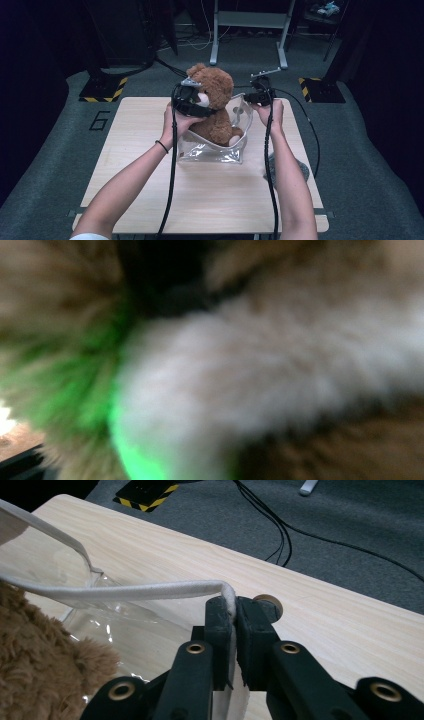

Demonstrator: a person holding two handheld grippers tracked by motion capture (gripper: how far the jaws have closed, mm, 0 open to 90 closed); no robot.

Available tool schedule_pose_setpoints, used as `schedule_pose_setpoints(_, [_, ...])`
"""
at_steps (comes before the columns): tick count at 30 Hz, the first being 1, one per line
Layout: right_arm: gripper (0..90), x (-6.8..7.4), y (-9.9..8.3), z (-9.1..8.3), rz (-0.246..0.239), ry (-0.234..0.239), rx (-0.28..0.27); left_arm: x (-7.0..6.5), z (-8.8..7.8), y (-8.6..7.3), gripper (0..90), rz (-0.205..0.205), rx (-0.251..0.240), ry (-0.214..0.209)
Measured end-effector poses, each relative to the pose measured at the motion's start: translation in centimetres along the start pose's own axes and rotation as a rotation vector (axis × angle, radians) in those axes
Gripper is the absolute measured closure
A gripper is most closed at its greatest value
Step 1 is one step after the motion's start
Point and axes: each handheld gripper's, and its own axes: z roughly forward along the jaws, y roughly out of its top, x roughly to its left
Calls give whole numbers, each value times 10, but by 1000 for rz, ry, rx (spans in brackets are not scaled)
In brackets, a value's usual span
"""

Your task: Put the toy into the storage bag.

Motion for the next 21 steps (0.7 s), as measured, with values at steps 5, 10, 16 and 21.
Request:
schedule_pose_setpoints(5, [781,-1,-2,-4,13,6,-9,2,2,2,141,13,84,-2])
schedule_pose_setpoints(10, [786,0,-2,-5,7,5,-6,5,7,-7,147,34,155,29])
schedule_pose_setpoints(16, [791,-1,-3,-4,16,-7,-1,4,-1,-6,148,54,165,22])
schedule_pose_setpoints(21, [766,-3,-6,-4,29,2,-3,11,-7,-13,143,38,157,21])
